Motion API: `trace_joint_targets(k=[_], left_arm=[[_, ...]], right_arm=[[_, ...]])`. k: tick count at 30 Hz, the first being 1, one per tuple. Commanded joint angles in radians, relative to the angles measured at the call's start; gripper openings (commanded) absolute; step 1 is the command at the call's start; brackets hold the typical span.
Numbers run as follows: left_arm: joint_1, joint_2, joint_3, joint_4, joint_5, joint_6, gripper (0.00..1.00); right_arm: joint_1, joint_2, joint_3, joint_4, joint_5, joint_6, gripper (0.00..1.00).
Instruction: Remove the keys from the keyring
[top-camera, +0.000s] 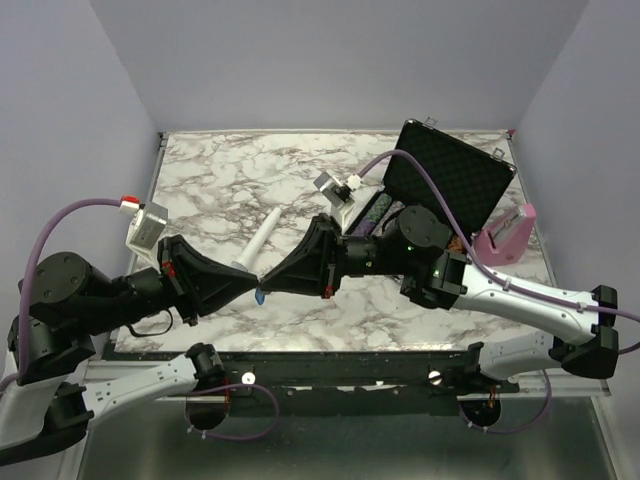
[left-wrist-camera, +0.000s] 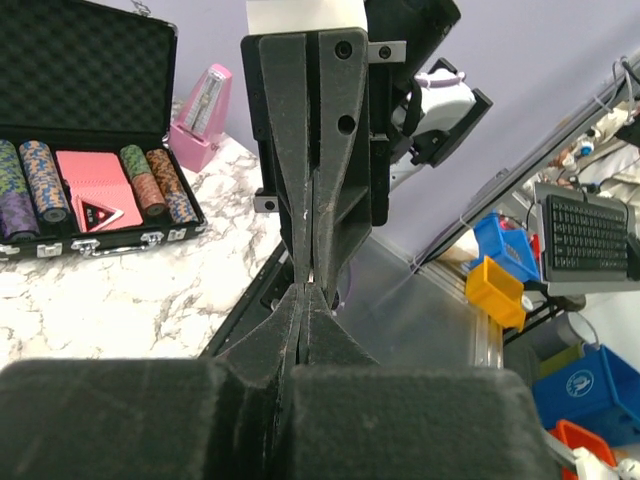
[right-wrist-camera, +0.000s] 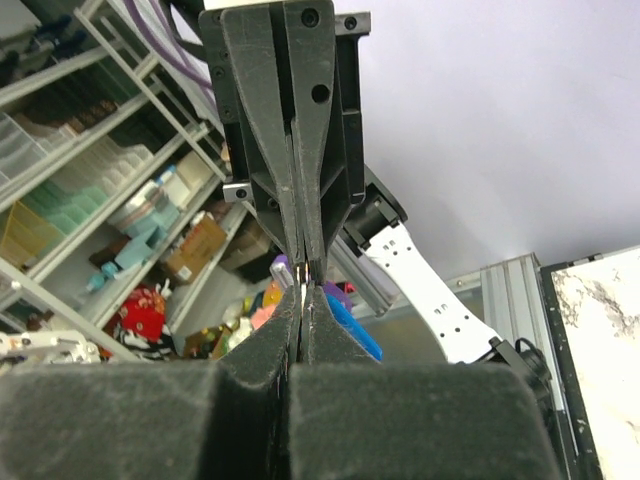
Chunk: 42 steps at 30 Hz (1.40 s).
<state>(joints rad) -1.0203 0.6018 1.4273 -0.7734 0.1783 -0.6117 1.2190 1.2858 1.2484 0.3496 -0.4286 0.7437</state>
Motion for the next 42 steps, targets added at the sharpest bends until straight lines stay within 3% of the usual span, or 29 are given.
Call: trace_joint_targets(k=[1,9,19,31,42], left_arm=[[0.0,0.052,0.054,-0.15,0.121,0.081,0.0],[0.0,0.15,0.208,-0.305,0.185,0.182,0.0],[0.0,0.226,0.259,-0.415,0.204,0.253,0.0],[0.0,0.303,0.257,-0.486,0.276,0.319,0.0],[0.0,0.325,0.197,-0.497,0.265,0.319,0.0]], right_arm=[[0.001,0.058,0.127,-0.188,-0.059,-0.104,0.01],[0.002,0.167,0.331,-0.449,-0.179,-0.211,0.01],[0.001,0.276,0.503,-0.702,-0.283,-0.311,0.01],[0.001,0.328,0.566,-0.876,-0.345,-0.392,0.01],[0.001,0.342,0.539,-0.899,-0.369,-0.409,0.01]])
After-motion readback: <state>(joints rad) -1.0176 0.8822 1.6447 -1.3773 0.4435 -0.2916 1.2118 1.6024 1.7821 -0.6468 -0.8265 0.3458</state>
